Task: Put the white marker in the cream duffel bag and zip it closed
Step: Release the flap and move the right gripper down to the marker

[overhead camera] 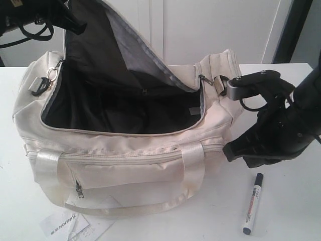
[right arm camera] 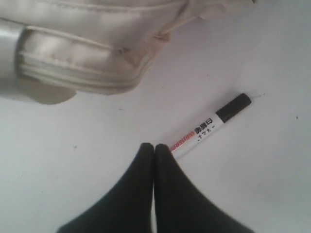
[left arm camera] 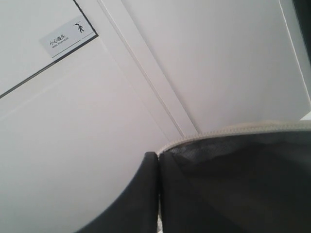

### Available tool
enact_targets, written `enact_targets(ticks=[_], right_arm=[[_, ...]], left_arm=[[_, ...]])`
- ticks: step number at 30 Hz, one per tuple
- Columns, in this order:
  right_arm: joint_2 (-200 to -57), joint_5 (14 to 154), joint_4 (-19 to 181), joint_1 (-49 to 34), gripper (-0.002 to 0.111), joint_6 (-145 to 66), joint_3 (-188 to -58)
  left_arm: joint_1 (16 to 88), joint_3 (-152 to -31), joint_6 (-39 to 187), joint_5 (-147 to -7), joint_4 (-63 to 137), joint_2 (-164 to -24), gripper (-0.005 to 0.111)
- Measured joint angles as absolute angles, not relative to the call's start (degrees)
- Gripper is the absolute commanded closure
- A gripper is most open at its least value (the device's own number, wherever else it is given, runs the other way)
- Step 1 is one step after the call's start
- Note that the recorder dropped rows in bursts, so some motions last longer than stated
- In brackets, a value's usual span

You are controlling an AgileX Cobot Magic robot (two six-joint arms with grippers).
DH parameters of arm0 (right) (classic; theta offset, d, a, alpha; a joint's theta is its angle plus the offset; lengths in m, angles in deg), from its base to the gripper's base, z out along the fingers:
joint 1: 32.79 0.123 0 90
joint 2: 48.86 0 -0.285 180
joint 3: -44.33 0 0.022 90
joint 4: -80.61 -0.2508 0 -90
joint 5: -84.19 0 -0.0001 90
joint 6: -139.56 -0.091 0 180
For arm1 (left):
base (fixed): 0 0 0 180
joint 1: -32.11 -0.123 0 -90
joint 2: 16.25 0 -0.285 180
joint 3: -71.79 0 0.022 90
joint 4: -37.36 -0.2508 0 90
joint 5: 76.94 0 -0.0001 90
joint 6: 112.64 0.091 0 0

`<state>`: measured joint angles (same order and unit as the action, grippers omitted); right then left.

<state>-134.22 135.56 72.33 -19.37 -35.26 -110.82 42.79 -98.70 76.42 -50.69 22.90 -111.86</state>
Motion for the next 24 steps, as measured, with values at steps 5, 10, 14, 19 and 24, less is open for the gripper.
enact_targets(ticks=[5,10,14,19,24], right_arm=[[-134.00,134.61,75.24,-19.93,0.092,-44.65,-109.45],[-133.89,135.48,79.90,-20.09,0.068,-53.29,-109.21],[-133.89,135.60,80.92,-20.09,0.060,-57.66,-109.21],[-136.88,135.44,81.54,-20.09,0.060,-61.43,-109.07],[-140.79,134.20,81.93,-20.84,0.060,-62.86,-107.42]], left_arm=[[42.79,-98.70,76.42,-50.69,22.90,-111.86,0.107],[42.79,-98.70,76.42,-50.69,22.90,-111.86,0.107],[42.79,-98.70,76.42,-50.69,22.90,-111.86,0.107],[42.79,-98.70,76.42,-50.69,22.90,-111.86,0.107],[42.79,-98.70,76.42,-50.69,22.90,-111.86,0.107]])
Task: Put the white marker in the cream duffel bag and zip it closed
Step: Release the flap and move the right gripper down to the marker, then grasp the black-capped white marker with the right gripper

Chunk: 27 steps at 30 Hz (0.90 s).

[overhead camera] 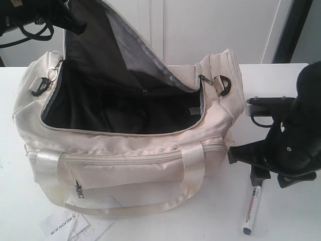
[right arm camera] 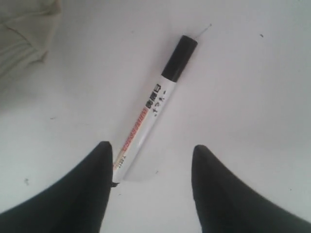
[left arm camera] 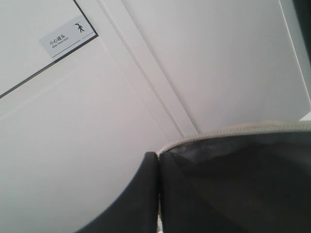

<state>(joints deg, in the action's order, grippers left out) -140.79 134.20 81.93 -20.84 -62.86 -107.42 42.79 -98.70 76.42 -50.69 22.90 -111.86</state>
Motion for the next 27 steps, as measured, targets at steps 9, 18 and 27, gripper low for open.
enact_targets(ticks=[9,18,27], right_arm=[[-143.74,129.30,81.72,-22.38,0.060,-64.48,-104.57],[-146.49,122.94,81.07,-22.38,0.061,-68.97,-101.95],[-149.48,120.75,81.07,-22.38,0.061,-68.97,-101.95]], left_arm=[[42.79,-98.70,76.42,-50.69,22.90,-111.86,0.107],[42.79,-98.70,76.42,-50.69,22.90,-111.86,0.107],[42.79,-98.70,76.42,-50.69,23.01,-111.86,0.107]])
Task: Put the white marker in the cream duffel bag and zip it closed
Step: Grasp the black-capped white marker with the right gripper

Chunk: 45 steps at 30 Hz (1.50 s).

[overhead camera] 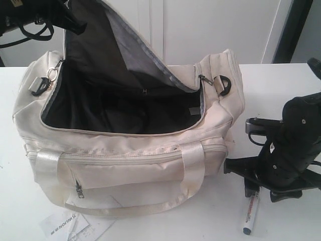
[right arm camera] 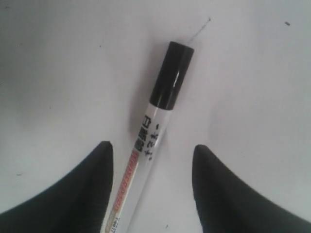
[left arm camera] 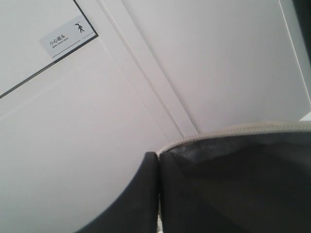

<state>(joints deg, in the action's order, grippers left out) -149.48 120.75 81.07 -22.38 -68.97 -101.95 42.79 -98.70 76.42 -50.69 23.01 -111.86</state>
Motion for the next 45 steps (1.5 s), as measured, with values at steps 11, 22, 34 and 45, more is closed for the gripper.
enact_targets(ticks=[11,22,34,45], right_arm=[[-151.88,118.53,81.07,-22.38,0.076,-69.16,-101.34],[-152.13,117.28,81.07,-22.38,0.077,-69.16,-101.34],[-152.13,117.28,81.18,-22.38,0.077,-69.16,-101.34],[-152.13,116.07,81.52,-22.38,0.077,-69.16,-101.34]], left_arm=[[42.79,-98.70,76.42,-50.69,22.94,-111.86,0.107],[42.79,-98.70,76.42,-50.69,22.94,-111.86,0.107],[42.79,-98.70,76.42,-50.69,22.94,-111.86,0.107],[42.79,-98.70,76.42,-50.69,22.94,-111.86,0.107]])
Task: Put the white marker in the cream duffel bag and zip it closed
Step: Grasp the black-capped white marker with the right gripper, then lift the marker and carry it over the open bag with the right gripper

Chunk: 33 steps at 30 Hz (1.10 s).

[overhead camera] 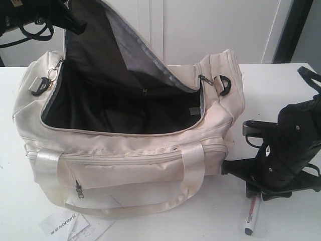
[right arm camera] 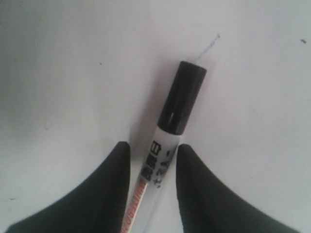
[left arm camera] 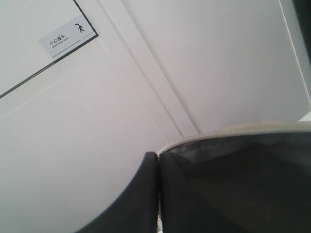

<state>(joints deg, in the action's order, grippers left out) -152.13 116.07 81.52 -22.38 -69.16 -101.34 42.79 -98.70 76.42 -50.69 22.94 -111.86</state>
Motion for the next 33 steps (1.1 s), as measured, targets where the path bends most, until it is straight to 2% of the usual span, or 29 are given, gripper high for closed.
enact_targets(ticks=[11,13,17,25,33], right_arm=[[-152.13,111.97,81.98,-22.38,0.079,-69.16,-99.10],[-152.13,111.41,82.19,-22.38,0.084,-69.16,-98.97],[-152.13,111.44,83.27,-22.38,0.108,-69.16,-98.97],[-149.47,111.26,85.01,-22.38,0.108,-69.16,-98.60],[-134.30,107.13,94.13,-22.38,0.108,-69.67,-98.20]], left_arm=[[42.79,-98.70,76.42,-50.69,22.94,-111.86,0.107],[42.79,-98.70,76.42,-50.69,22.94,-111.86,0.107],[42.79,-98.70,76.42,-50.69,22.94,-111.86,0.107],[42.79,-98.70,76.42,-50.69,22.94,-111.86,0.107],[42.79,-98.70,76.42,-50.69,22.94,-111.86,0.107]])
